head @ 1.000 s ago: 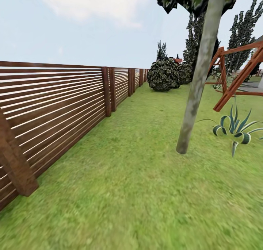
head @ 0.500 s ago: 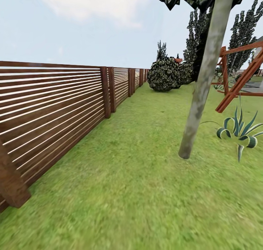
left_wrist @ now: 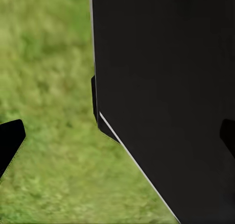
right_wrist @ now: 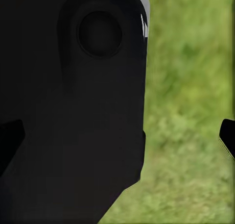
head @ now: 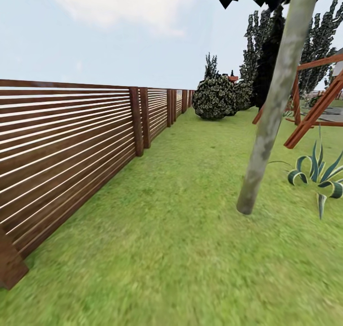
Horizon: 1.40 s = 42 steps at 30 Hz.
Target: Take the three Easter eggs out of the wicker basket on the lawn in the garden, then place them on the lawn next to a single tree (choose any tree) so that all three eggs are next to the same tree and none are left in the basket.
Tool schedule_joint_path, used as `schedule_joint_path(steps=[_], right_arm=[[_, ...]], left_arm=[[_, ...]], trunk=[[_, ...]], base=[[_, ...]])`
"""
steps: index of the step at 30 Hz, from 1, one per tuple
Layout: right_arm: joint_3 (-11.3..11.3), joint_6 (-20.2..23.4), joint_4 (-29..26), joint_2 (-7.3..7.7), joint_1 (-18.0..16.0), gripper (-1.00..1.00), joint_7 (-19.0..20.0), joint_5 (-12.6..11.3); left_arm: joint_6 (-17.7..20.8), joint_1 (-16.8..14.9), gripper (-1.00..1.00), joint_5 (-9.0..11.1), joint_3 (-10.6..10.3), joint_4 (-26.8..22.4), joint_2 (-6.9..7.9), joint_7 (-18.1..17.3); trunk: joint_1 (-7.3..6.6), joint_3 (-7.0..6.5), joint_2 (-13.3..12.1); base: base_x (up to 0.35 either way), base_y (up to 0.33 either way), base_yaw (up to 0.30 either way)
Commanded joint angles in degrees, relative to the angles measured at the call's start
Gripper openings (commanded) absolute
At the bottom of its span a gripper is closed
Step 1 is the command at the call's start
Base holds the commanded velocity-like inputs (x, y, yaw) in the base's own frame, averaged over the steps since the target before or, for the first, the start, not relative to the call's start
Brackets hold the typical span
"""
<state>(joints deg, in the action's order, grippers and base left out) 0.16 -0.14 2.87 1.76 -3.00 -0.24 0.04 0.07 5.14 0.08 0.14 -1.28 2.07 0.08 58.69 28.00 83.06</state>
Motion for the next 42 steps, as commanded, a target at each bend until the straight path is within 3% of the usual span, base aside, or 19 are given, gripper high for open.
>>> schedule_joint_path(steps=[1,28,42], right_arm=[[0.02,-0.02,0.12,0.0,-0.08,1.0,-0.02,0.02],[0.0,0.04,0.12,0.0,-0.08,1.0,-0.02,0.03],[0.02,0.04,0.12,0.0,-0.08,1.0,-0.02,-0.04]], left_arm=[[0.01,0.04,1.0,-0.03,0.02,-0.13,-0.01,0.01],[0.02,0.04,1.0,-0.11,0.02,-0.13,-0.02,0.01],[0.02,0.04,1.0,-0.16,-0.01,-0.12,-0.02,0.01]], trunk=[[0.03,0.04,0.02],[0.03,0.04,0.02],[0.03,0.04,0.02]], base=[[0.333,0.0,0.0],[0.333,0.0,0.0],[0.333,0.0,0.109]])
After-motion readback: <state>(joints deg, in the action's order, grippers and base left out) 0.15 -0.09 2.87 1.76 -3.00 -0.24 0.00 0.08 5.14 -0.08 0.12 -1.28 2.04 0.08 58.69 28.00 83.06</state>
